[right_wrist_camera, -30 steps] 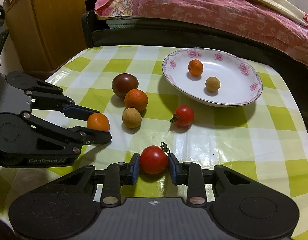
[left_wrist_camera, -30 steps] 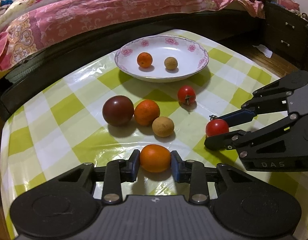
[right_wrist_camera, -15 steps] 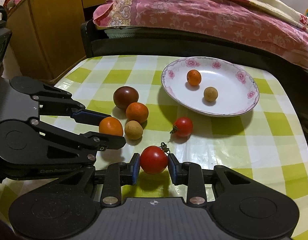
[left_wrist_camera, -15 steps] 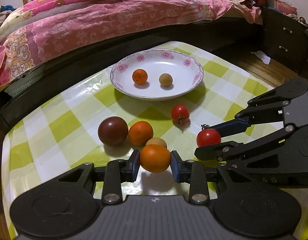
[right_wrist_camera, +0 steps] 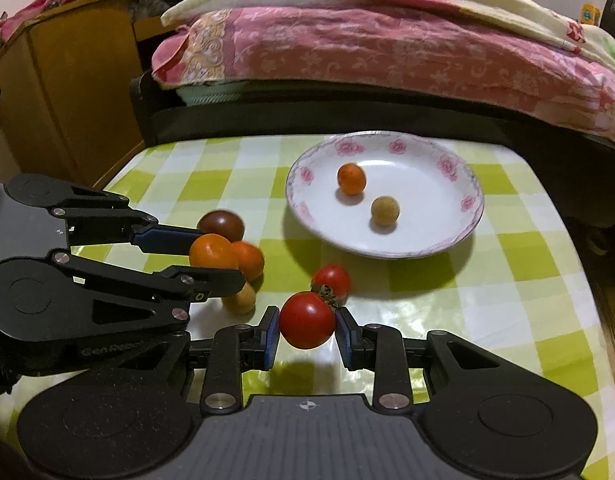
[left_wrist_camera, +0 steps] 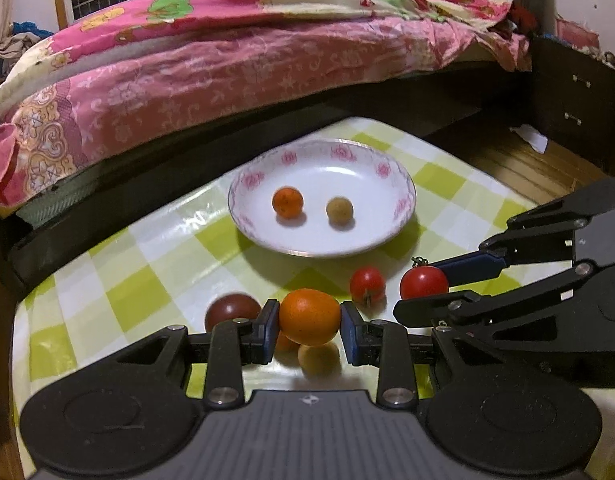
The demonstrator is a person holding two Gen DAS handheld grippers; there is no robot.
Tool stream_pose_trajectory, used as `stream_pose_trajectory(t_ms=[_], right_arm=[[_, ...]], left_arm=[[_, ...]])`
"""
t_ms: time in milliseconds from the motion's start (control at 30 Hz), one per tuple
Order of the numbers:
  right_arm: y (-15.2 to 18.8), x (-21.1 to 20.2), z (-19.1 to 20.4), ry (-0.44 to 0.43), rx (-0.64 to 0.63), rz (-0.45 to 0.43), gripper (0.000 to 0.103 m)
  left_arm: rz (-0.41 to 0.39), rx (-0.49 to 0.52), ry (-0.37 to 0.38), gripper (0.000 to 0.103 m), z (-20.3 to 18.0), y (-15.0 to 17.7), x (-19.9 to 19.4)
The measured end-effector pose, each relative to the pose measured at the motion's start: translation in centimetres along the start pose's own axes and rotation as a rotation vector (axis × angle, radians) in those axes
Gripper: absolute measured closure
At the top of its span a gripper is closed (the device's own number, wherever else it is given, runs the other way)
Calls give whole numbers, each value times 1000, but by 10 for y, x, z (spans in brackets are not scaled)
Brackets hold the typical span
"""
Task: Organize fruits
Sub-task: 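Lift and carry the cherry tomato and orange with both tools toward the plate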
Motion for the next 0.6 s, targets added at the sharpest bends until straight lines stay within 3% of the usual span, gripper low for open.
stream_pose_trajectory(t_ms=[600], right_arm=[[-28, 2, -32, 111, 55, -59, 77]], left_arm=[[-63, -42, -6, 64, -2, -44, 24]])
Point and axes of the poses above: each gripper's, at about its wrist camera, not at the fingertips, and x roughly the way its jaws point, z to its left, y to its underside, the point moved 2 cm from there along x, roughly the way its jaws point, and after that the axes turned 15 degrees about -x, right-handed, at the moved point
